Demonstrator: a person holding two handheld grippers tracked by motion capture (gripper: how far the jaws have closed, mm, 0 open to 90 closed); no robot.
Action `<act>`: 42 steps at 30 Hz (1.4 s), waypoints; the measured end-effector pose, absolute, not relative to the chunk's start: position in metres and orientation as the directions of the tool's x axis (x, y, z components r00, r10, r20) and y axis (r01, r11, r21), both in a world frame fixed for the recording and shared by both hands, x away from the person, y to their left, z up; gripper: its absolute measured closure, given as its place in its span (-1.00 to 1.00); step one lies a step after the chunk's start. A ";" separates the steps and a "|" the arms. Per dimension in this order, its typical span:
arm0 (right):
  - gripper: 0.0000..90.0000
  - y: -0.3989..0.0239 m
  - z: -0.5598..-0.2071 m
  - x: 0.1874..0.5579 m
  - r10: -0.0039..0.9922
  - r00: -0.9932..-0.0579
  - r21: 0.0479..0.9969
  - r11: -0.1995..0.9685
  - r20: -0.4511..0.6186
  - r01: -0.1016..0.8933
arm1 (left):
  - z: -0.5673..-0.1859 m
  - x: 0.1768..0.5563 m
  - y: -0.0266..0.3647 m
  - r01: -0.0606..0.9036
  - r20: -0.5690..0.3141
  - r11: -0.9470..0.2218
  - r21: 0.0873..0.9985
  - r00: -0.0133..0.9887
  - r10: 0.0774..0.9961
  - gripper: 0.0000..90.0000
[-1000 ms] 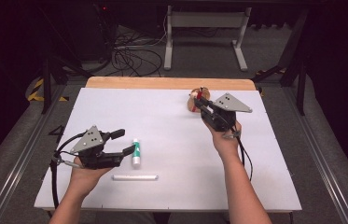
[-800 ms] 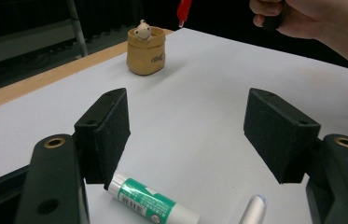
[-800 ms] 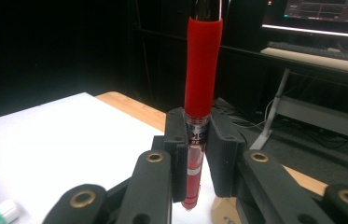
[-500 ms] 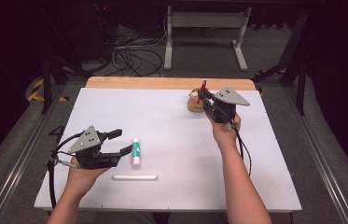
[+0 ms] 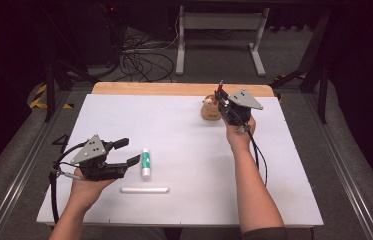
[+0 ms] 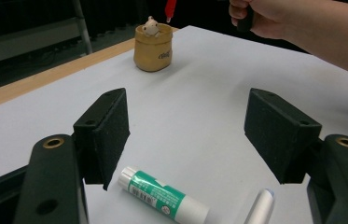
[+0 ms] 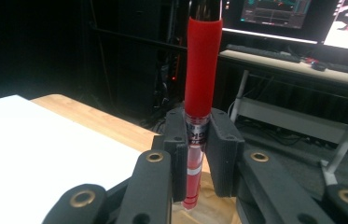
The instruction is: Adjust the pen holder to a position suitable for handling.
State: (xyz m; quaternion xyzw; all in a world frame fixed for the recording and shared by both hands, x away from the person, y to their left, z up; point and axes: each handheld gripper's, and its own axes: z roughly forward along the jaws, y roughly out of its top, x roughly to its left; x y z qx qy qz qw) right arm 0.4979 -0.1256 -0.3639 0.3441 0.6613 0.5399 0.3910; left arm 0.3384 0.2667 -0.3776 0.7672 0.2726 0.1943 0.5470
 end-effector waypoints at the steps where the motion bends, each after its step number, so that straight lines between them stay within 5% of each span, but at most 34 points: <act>1: 0.77 -0.126 -0.365 0.499 0.881 -0.450 0.983 0.181 -0.148 0.030 | -0.378 0.339 0.267 0.207 -0.005 -0.249 0.946 0.777 0.630 -0.30; 42: 0.75 -0.131 -0.407 0.534 0.905 -0.414 0.972 0.173 -0.093 0.160 | -0.378 0.338 0.268 0.206 0.001 -0.257 0.944 0.778 0.628 -0.29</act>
